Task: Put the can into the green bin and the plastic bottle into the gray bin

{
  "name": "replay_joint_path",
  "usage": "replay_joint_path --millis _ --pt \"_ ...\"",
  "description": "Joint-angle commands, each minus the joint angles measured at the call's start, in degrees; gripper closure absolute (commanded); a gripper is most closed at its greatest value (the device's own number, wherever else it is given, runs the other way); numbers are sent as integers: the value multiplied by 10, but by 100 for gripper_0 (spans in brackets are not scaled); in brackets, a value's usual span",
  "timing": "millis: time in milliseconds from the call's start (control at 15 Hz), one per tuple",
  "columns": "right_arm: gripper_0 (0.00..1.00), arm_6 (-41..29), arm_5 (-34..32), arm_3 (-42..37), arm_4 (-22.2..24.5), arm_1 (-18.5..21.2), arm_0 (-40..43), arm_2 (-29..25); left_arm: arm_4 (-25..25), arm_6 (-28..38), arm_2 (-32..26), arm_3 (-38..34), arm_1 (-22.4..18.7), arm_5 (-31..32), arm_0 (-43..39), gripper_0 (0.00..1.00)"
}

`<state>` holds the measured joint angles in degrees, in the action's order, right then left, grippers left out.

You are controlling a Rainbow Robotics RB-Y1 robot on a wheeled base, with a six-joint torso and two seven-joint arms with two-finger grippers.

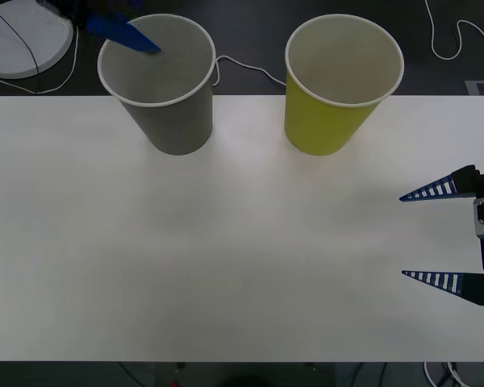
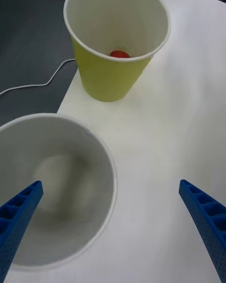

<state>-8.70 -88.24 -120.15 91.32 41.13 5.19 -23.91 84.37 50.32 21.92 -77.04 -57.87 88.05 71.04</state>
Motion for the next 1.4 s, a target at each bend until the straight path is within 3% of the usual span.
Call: replay_joint_path --millis 67,733,1400 --pt "0 0 0 0 0 0 0 0 0 -47 -78 -41 -20 19 -78 0" --pt "0 0 0 0 0 0 0 0 4 -241 -270 -230 -59 19 -383 0" --pt "0 0 0 0 0 0 0 0 -5 -421 -302 -255 -78 -3 -543 0"
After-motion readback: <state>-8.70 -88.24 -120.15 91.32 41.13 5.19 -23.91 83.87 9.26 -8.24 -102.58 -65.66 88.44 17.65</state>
